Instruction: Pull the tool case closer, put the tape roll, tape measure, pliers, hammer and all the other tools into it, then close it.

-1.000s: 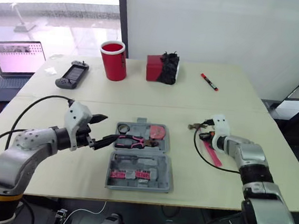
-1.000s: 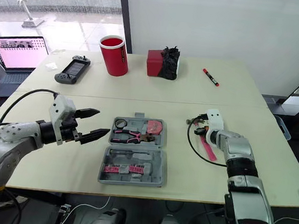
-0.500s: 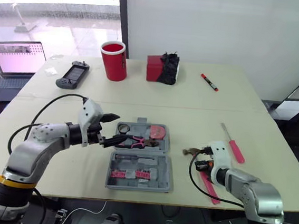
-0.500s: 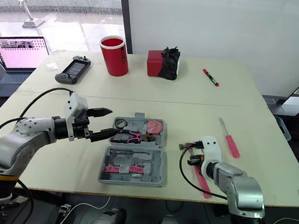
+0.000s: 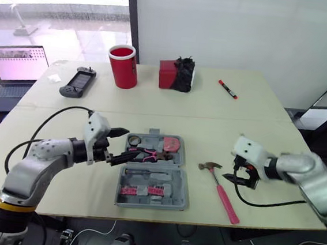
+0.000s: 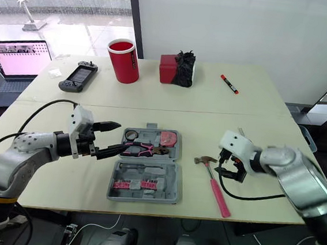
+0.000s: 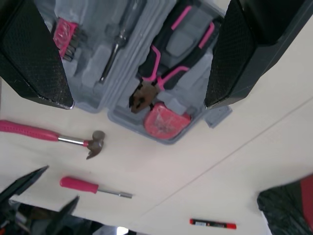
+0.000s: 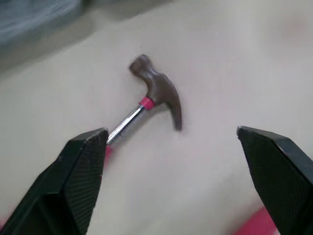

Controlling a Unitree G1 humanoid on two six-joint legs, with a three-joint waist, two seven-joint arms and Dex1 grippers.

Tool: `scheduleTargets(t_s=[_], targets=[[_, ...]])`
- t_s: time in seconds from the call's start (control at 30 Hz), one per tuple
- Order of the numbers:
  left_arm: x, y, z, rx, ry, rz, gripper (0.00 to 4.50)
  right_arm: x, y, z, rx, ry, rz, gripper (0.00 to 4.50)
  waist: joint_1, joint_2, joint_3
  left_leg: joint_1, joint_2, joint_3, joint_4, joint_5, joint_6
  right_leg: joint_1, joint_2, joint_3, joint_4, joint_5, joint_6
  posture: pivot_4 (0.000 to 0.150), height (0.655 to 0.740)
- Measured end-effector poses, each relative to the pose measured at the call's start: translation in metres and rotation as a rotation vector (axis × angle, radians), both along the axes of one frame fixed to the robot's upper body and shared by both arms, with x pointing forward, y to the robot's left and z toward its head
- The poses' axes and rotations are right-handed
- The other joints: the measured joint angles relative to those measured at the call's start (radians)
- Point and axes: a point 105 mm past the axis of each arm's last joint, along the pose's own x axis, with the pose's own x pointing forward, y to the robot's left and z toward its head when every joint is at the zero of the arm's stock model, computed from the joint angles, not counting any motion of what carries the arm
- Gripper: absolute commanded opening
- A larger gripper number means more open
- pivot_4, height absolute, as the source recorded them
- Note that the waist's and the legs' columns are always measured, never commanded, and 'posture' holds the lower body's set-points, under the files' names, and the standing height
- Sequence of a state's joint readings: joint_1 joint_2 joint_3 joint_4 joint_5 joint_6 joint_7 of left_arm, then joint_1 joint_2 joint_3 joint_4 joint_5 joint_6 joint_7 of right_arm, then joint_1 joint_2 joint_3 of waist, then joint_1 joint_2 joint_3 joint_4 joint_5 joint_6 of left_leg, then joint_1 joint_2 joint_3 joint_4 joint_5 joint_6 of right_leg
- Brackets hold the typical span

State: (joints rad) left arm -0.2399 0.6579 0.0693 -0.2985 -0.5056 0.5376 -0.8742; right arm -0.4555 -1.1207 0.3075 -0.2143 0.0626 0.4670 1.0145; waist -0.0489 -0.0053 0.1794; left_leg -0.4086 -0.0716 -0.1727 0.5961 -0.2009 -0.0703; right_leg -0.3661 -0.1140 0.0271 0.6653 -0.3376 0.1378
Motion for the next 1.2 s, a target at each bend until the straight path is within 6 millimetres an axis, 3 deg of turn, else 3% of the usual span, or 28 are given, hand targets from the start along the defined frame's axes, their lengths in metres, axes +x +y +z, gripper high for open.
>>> scheduleTargets(t_s=[0.07,0.17,0.37,0.47,0.57,0.73,0.83,1.03,1.2], targets=[[0.0,0.002,0.001,0.001,-0.006,0.009,4.5,0.009,0.005,-0.006,-0.257,-0.113,0.28,4.45,0.001,0.0,0.0,0.0,-0.001,0.001,0.0,0.0,-0.001,0.0,-0.001,0.0,0.0,0.0,0.0,0.15,0.74],[0.0,0.008,0.001,0.004,-0.01,0.034,4.5,0.013,0.002,-0.023,-0.477,-0.142,0.568,4.45,0.004,0.0,0.0,-0.001,-0.001,0.0,-0.001,0.0,-0.001,-0.001,-0.001,0.001,0.0,0.0,0.0,0.15,0.74],[-0.006,0.011,-0.002,0.007,-0.01,0.066,4.5,0.01,0.013,-0.051,-0.596,-0.119,0.931,4.45,0.004,0.0,0.0,-0.001,-0.001,0.0,-0.001,0.001,-0.002,-0.001,-0.001,0.001,0.0,0.0,0.0,0.15,0.74],[-0.007,0.014,-0.004,0.008,-0.008,0.082,4.5,0.01,0.015,-0.056,-0.612,-0.109,0.99,4.45,0.004,0.0,0.0,-0.001,-0.001,0.0,-0.001,0.001,-0.002,-0.001,-0.001,0.001,0.0,0.0,0.0,0.15,0.74],[-0.009,0.015,-0.003,0.004,-0.016,0.097,4.5,0.015,0.027,-0.064,-0.657,-0.09,1.054,3.66,-0.002,-0.002,0.0,0.001,0.0,-0.001,-0.001,0.001,-0.002,0.0,0.001,0.002,0.001,0.001,-0.001,0.15,0.74],[-0.012,0.017,-0.006,0.006,-0.003,0.106,4.5,0.016,0.018,-0.071,-0.685,-0.002,1.017,1.19,-0.002,-0.005,-0.002,0.004,0.001,-0.001,0.0,0.001,-0.003,0.003,0.001,0.002,0.0,0.001,-0.002,0.15,0.74],[-0.012,0.016,-0.004,0.008,-0.015,0.103,4.5,0.013,0.024,-0.068,-0.671,-0.002,1.022,0.06,0.003,-0.005,-0.002,0.004,0.001,-0.001,0.0,0.001,-0.003,0.003,0.001,0.002,0.001,0.001,-0.002,0.15,0.74],[-0.013,0.016,-0.005,0.009,-0.012,0.104,4.5,-0.012,0.011,-0.062,-0.635,0.109,1.011,0.02,0.017,-0.004,-0.002,0.0,-0.001,-0.001,-0.001,0.001,-0.002,0.0,-0.001,0.001,0.0,0.001,-0.001,0.15,0.74],[-0.011,0.015,-0.004,0.005,-0.014,0.099,4.5,-0.035,0.014,-0.038,-0.439,0.19,0.892,0.02,0.007,-0.002,0.0,0.0,0.0,-0.001,0.0,0.001,-0.002,0.0,-0.001,0.001,0.0,0.001,-0.001,0.15,0.74]])
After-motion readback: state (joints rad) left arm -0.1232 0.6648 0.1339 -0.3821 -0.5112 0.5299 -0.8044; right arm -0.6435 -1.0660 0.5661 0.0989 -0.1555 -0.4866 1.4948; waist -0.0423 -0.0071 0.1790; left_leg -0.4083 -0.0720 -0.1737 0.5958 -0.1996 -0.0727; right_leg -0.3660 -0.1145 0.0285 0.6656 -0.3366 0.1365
